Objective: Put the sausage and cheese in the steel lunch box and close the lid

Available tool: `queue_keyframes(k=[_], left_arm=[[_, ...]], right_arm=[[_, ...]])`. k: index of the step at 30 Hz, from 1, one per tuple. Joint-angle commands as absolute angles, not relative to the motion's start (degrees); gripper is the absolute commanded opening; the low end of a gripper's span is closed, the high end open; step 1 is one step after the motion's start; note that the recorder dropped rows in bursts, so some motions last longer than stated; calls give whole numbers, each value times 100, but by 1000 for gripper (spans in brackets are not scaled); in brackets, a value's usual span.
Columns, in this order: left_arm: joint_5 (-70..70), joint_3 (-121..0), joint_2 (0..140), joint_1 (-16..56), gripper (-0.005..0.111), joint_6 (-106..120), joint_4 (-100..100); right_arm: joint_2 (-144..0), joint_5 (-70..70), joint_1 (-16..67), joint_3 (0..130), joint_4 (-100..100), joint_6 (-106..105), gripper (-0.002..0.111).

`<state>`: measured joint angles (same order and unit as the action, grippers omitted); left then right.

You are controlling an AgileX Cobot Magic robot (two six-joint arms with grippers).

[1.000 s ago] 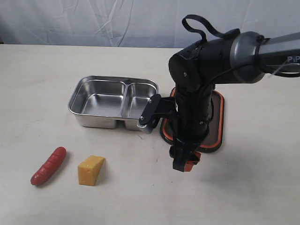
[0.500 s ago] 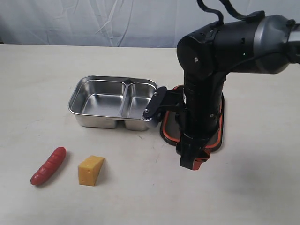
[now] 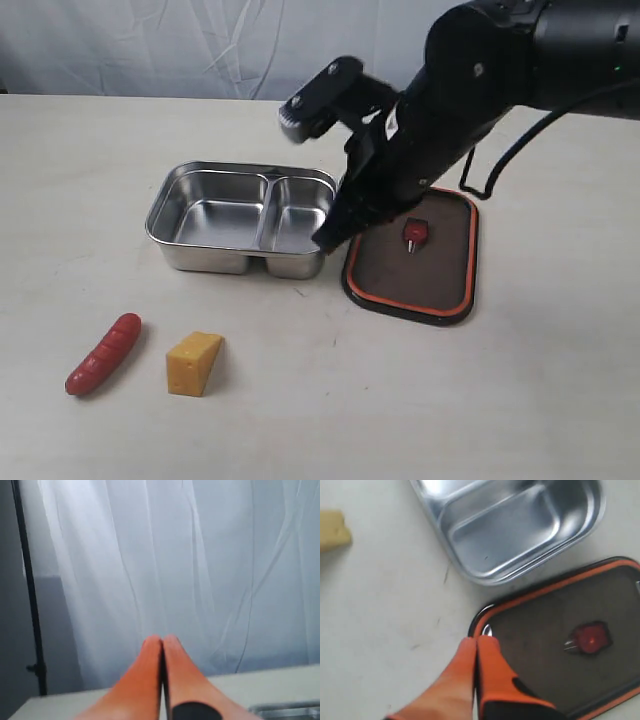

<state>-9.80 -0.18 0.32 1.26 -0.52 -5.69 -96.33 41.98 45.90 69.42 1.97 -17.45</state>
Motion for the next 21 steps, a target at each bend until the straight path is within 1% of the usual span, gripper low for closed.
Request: queue_keyframes(k=[1, 3, 6, 8, 9, 13, 16, 21], left_arm=[[-2284, 0, 0, 117, 0, -1263, -388], [-2269, -47, 0, 117, 0, -2050, -198], [-710, -776, 206, 117, 0, -2854, -164], [-76, -1384, 653, 117, 0, -2843, -302], [0, -1636, 879, 117, 0, -2829, -399], [686, -2946, 2152, 117, 0, -2629, -1198], [1827, -4103, 3386, 117, 0, -1783, -1452], [4175, -5677, 5256, 117, 0, -444, -601]], right_arm=[[-9366, 3803, 3901, 6947, 221, -954, -1], [-9261, 3813, 3455, 6947, 365, -901, -1], [-9130, 3877, 2860, 6947, 826, -901, -1], [-9049, 3921, 2543, 6947, 975, -901, -1], [-9034, 3921, 2432, 6947, 978, -901, -1], [-8993, 3945, 2230, 6947, 978, -936, -1], [-8993, 3986, 2230, 6937, 945, -959, -1], [-8993, 4013, 2230, 6936, 904, -1052, -1]])
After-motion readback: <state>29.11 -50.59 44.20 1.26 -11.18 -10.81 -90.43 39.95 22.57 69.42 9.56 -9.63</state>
